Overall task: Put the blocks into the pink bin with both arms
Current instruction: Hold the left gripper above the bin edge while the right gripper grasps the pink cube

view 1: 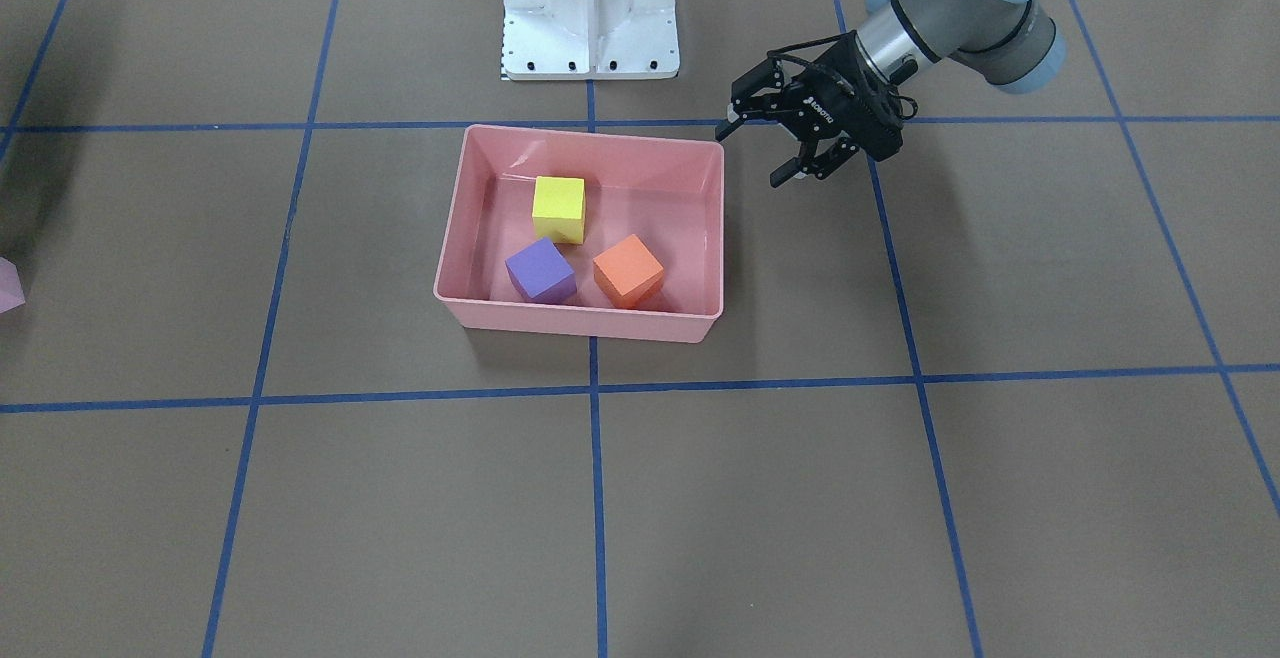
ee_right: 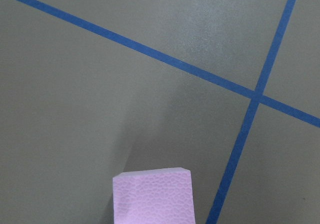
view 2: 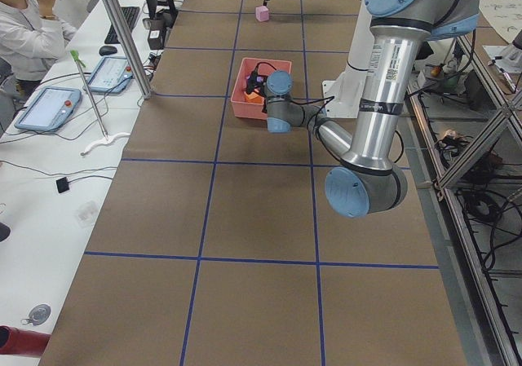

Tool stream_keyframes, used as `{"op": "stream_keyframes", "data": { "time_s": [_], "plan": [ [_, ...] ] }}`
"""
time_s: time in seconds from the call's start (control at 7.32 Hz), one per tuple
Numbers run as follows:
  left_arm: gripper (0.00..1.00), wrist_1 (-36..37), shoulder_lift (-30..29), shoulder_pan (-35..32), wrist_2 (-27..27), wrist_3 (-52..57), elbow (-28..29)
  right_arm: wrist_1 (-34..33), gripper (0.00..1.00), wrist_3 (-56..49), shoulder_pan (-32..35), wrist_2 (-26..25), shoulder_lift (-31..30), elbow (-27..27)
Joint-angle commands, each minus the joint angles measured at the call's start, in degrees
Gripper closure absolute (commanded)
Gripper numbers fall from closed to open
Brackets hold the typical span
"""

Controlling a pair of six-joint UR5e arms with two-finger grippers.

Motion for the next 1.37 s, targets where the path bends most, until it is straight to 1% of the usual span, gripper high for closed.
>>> {"op": "stream_keyframes", "data": {
  "time_s": [0.0, 0.14, 0.41, 0.55, 0.96, 1.09, 1.23],
  "plan": [
    [0.00, 0.00, 0.03, -0.01, 0.06, 0.01, -0.02, 0.82, 0.00, 4.07, -0.96, 0.36, 0.29, -0.41],
    [0.00, 0.00, 0.03, -0.01, 0.06, 0.01, -0.02, 1.52, 0.00, 5.23, -2.80, -0.07, 0.46, -0.49],
    [0.00, 0.00, 0.03, 0.08, 0.15, -0.08, -0.02, 1.44, 0.00, 5.42, -3.60, -0.51, 0.46, -0.49],
    [0.00, 0.00, 0.11, 0.08, 0.24, -0.08, -0.02, 1.44, 0.00, 5.24, -4.47, -2.25, 0.38, -0.58],
    [0.00, 0.00, 0.20, 0.08, 0.41, -0.08, -0.02, 1.44, 0.00, 5.15, -6.93, -4.72, 0.46, -1.72],
    [0.00, 0.00, 0.20, 0.08, 0.41, -0.08, 0.07, 1.44, 0.15, 4.98, -7.81, -5.60, 0.46, -1.81],
    [0.00, 0.00, 0.20, 0.08, 0.41, -0.08, 0.07, 1.35, 0.58, 4.98, -8.87, -6.48, 0.46, -2.34]
  ]
}}
